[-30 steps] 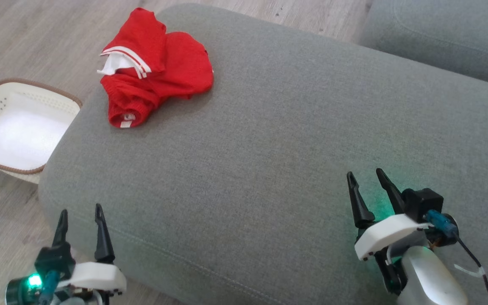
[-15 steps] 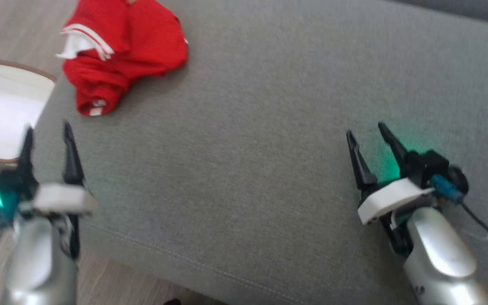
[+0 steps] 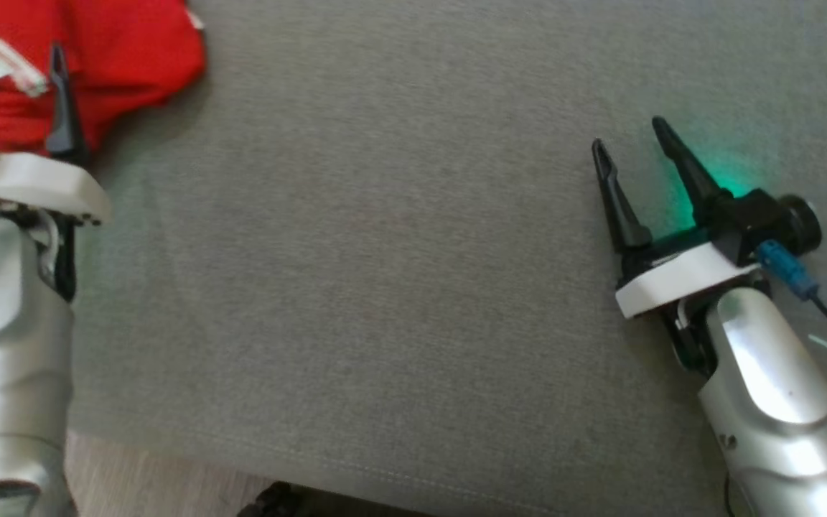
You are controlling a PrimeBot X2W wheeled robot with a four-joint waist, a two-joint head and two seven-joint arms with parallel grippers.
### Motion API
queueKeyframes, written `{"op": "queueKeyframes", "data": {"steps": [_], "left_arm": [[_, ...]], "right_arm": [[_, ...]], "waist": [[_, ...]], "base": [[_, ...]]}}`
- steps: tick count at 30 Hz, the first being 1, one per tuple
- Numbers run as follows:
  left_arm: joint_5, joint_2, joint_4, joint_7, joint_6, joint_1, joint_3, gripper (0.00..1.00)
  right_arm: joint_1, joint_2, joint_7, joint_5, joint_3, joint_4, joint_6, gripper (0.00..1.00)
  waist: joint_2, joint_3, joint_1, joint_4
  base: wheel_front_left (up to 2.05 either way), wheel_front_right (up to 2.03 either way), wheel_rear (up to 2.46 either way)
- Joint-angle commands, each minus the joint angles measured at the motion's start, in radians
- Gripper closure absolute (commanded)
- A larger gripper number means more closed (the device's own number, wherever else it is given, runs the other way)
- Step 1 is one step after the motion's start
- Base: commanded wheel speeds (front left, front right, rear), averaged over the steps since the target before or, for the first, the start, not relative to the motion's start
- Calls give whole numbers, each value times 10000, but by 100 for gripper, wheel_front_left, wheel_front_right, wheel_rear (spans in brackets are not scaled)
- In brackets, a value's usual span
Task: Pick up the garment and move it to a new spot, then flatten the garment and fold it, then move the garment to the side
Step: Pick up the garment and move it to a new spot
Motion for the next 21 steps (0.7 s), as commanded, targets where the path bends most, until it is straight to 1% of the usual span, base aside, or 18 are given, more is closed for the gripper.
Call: {"op": "queueKeyframes", "data": {"steps": [1,3,6,9,12,13,14,17,21], "left_arm": [[-2,681,-131,-80,-22,-273,201,0],[86,791,270,-80,90,-506,149,0],[207,901,889,-80,478,-808,121,0],[314,983,1461,-80,1025,-1037,124,0],[377,1013,1587,-80,1587,-1178,157,0],[370,1022,1553,-80,1708,-1196,178,64],[380,1046,1417,-80,1831,-1195,190,100],[403,1097,948,-80,2032,-1073,184,100],[479,1222,175,-80,2053,-896,78,100]], "right_arm": [[135,-102,-9,-68,85,55,-7,0],[94,-113,-9,-66,43,-7,-7,0],[27,-105,-9,-71,-5,-70,-7,0],[-9,-86,-9,-76,-39,-101,-7,0],[-6,-84,-9,-77,-127,-131,-7,0],[0,-79,-9,-77,-144,-134,-7,0],[9,-69,-9,-75,-161,-133,-7,0],[66,-11,-9,-54,-211,-94,-7,0],[151,176,-9,6,-256,-15,-7,0]], "waist": [[0,263,0,-279],[0,390,0,-434],[0,543,0,-625],[0,658,0,-773],[0,714,0,-828],[0,718,0,-838],[0,704,0,-845],[0,591,0,-851],[0,243,0,-886]], "base": [[0,0,0],[0,0,0],[0,0,0],[0,0,0],[0,0,0],[0,0,0],[0,0,0],[0,0,0],[0,0,0]]}}
